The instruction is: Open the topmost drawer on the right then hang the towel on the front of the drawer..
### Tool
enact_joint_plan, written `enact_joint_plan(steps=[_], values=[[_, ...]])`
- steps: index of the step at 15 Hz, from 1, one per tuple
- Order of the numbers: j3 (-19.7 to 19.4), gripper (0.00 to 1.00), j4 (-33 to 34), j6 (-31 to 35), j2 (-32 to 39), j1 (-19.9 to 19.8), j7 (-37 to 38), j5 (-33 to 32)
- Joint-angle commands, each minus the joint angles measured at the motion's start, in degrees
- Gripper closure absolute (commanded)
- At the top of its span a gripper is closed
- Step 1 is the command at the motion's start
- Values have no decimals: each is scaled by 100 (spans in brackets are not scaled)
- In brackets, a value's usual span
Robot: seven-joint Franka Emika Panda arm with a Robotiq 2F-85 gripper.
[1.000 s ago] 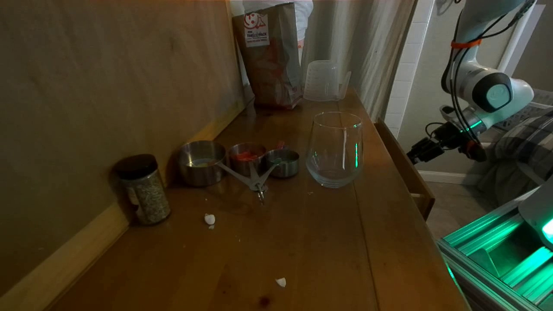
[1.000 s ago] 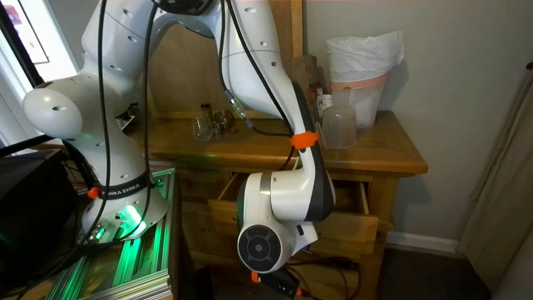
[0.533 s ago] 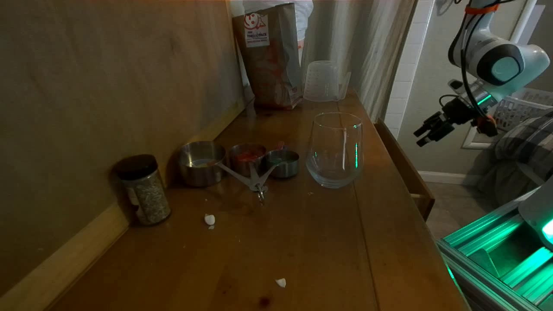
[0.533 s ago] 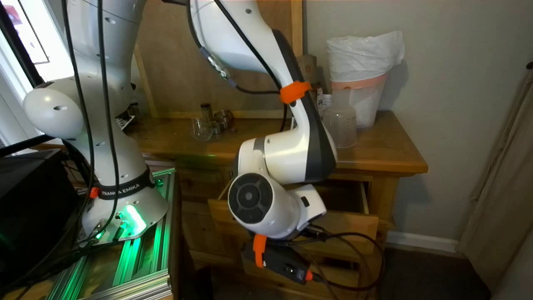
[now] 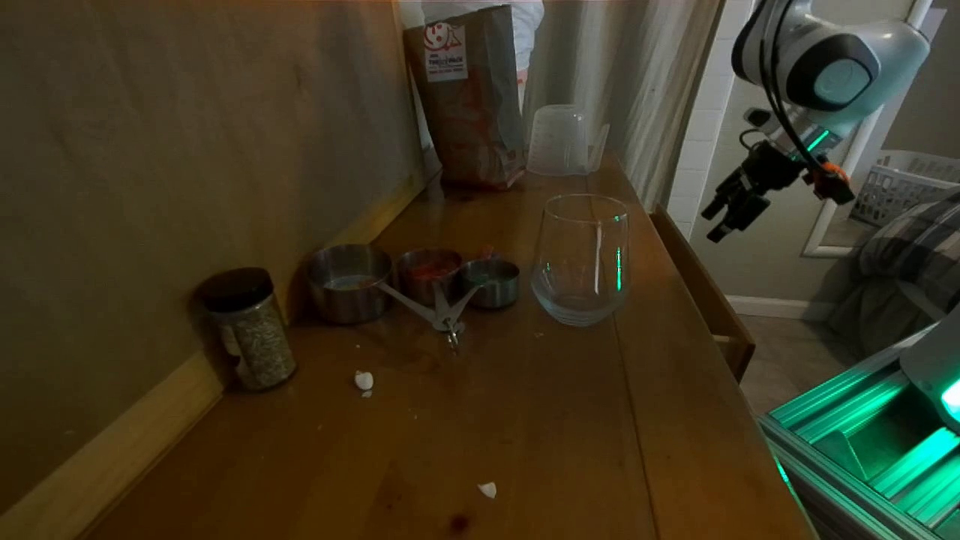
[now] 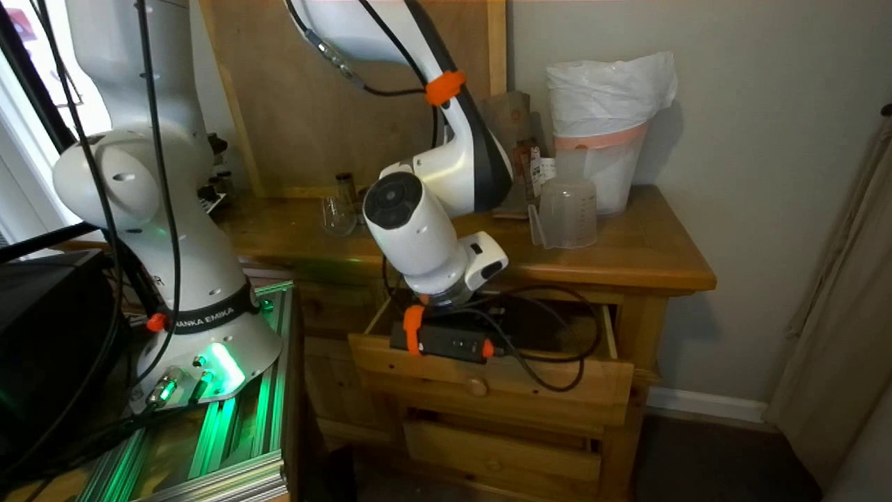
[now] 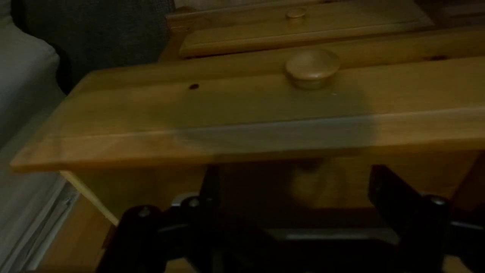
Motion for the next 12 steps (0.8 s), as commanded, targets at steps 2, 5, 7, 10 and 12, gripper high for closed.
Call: enact_joint_plan(steps=[2, 5, 7, 10, 12], values=[[295, 0, -505, 1057, -916, 609, -278, 469], [519, 0, -497, 1405, -834, 865, -205, 673], [623, 0, -404, 1500, -626, 965, -143, 727], [662, 0, -252, 1313, -352, 956, -107, 601], [670, 0, -160, 1159, -158, 909, -70, 525]])
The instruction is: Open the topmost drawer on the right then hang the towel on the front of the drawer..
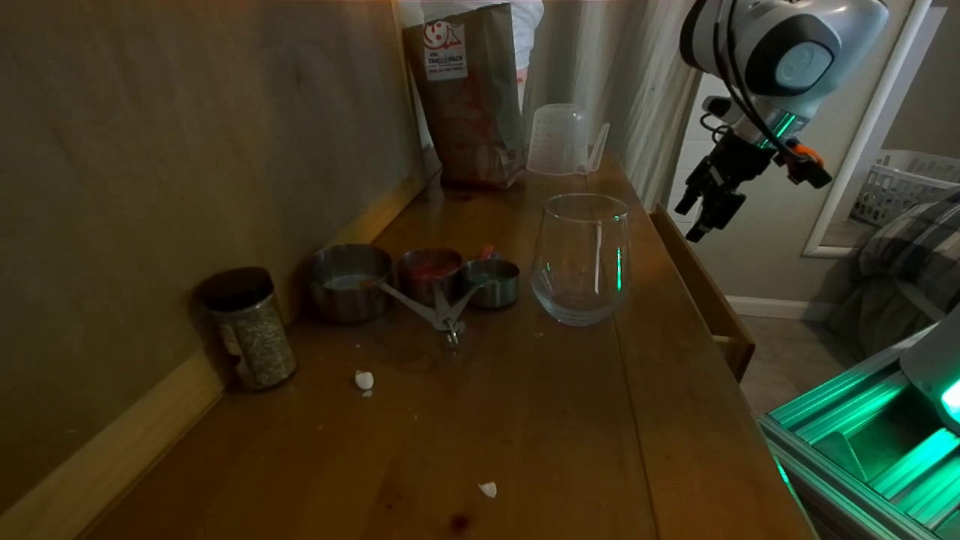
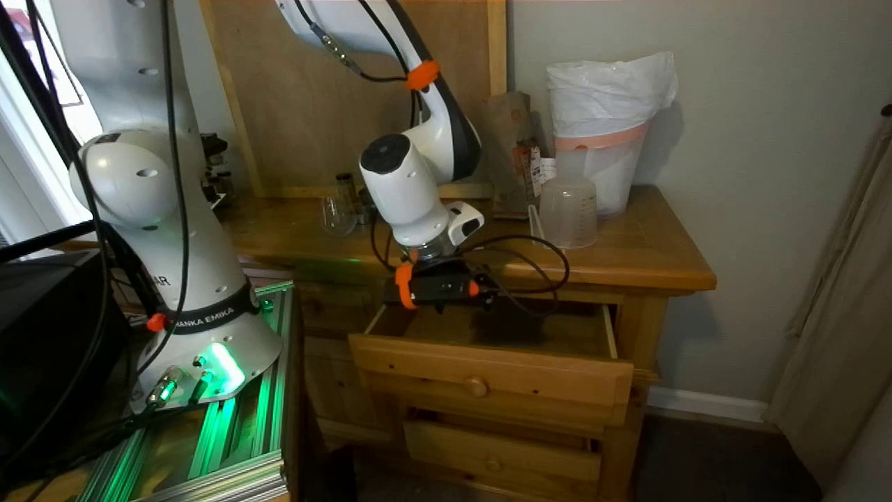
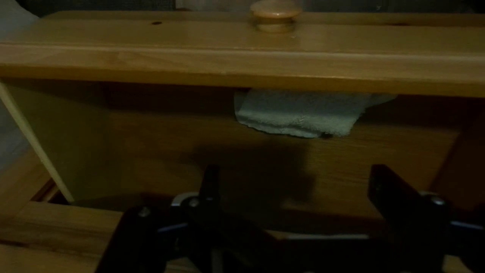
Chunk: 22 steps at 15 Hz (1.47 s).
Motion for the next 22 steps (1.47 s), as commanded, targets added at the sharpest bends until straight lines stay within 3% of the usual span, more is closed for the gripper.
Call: enact_joint_plan(steps=[1, 14, 22], values=[[3, 0, 283, -212, 471, -34, -91, 26], [33, 0, 1622, -777, 2249, -82, 305, -51], [24, 0, 2150, -896, 2942, -82, 673, -265]])
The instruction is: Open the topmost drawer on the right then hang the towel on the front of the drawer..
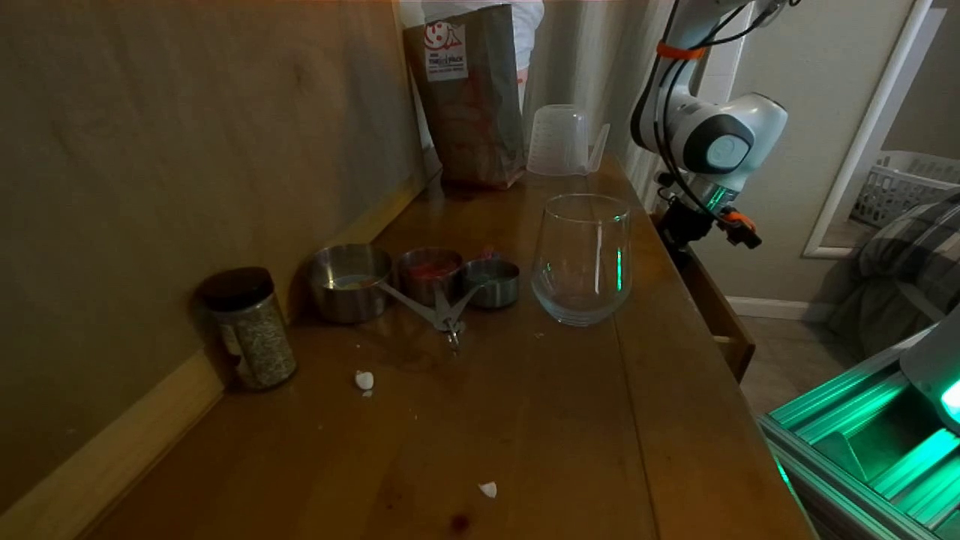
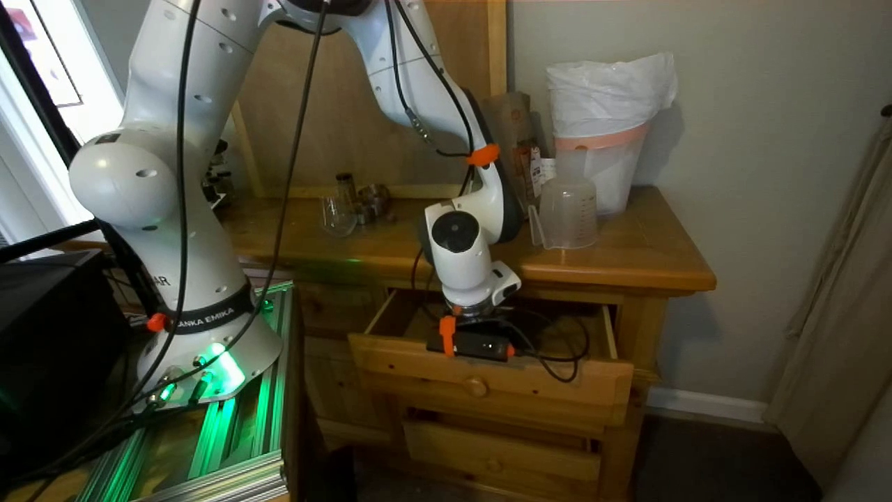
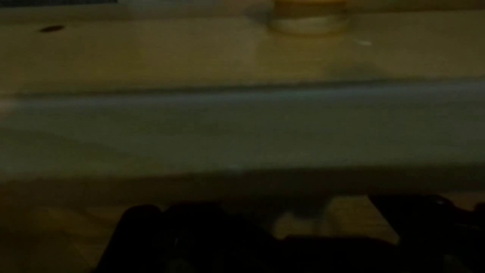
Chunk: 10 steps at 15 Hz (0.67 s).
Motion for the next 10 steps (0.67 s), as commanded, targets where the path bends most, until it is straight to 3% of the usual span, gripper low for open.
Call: enact_joint_plan(steps=[1, 3, 4, 6, 10], values=[[2, 0, 296, -75, 339, -39, 282, -219], [-6, 3, 373, -86, 431, -42, 334, -247], [-13, 27, 408, -80, 473, -40, 355, -260], [-23, 30, 458, -80, 529, -41, 382, -277], [-53, 58, 511, -95, 593, -46, 486, -393]])
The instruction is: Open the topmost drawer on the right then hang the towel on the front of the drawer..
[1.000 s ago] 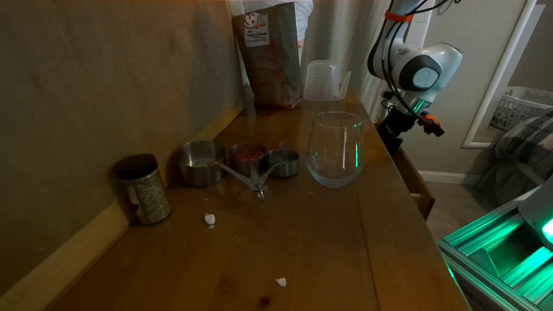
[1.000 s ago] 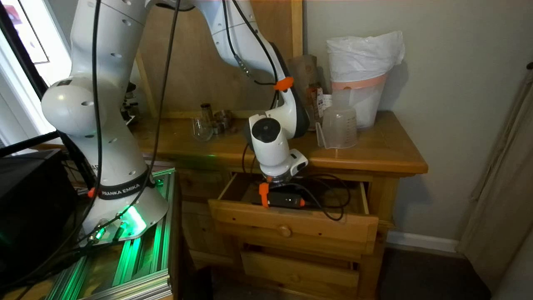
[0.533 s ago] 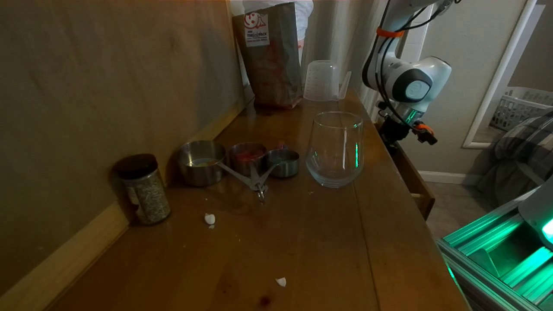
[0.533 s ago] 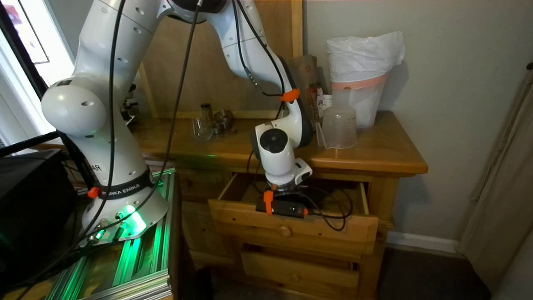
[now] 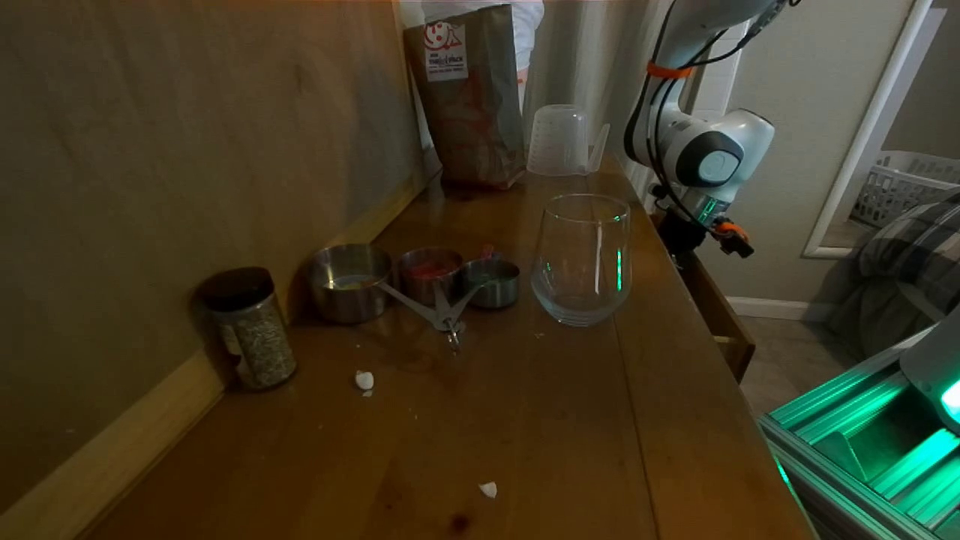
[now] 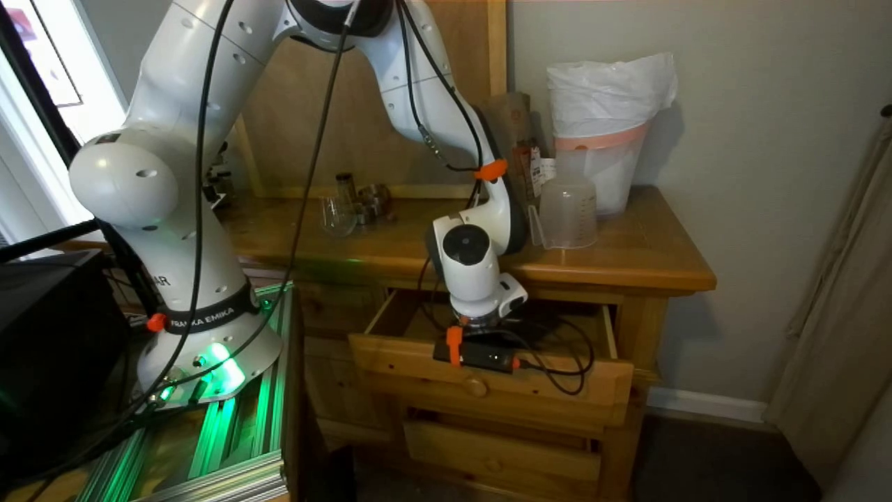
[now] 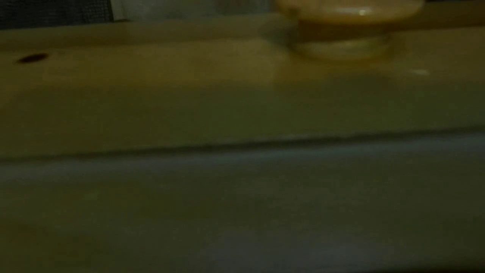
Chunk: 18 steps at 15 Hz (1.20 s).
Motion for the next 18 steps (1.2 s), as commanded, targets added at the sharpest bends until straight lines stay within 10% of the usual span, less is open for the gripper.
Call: enact_joint_plan(steps=[1, 8, 18], values=[[-44, 66, 125, -91, 117, -48, 256, -298], [-77, 100, 102, -130, 92, -58, 434, -558], [-96, 98, -322, 39, -534, 40, 319, -430]])
